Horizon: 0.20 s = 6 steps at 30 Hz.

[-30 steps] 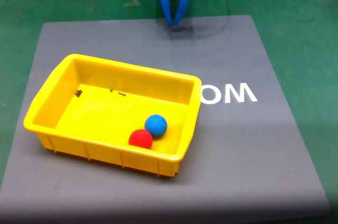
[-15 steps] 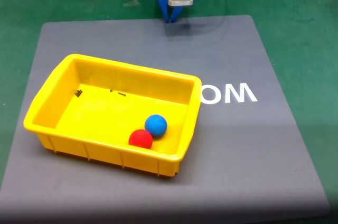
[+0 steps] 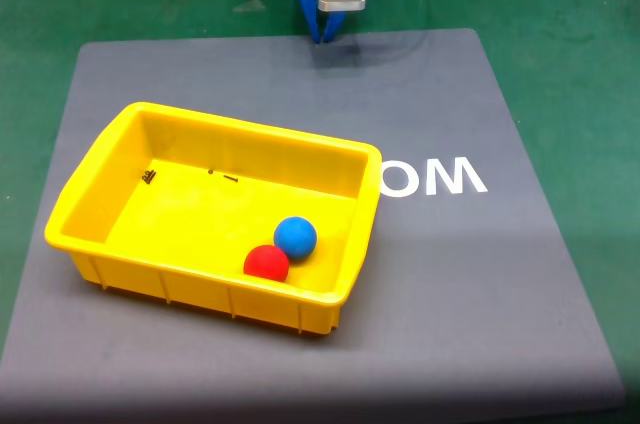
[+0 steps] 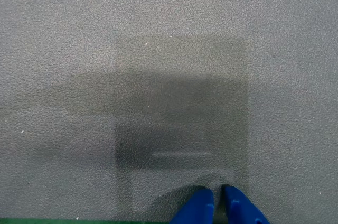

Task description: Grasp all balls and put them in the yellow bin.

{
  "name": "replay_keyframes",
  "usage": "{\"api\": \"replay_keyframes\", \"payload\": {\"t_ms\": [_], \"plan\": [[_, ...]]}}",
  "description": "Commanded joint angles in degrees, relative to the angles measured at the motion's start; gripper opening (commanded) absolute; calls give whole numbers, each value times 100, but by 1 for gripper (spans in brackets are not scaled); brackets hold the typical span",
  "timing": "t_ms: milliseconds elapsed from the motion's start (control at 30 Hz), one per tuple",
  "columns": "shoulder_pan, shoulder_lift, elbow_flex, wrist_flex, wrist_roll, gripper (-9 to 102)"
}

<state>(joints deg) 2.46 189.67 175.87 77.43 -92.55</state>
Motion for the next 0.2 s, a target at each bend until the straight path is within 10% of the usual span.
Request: {"api": "replay_keyframes", "payload": {"t_ms": [0,167], "plan": [[44,79,185,9,18,0],[44,79,185,9,53,0]]}}
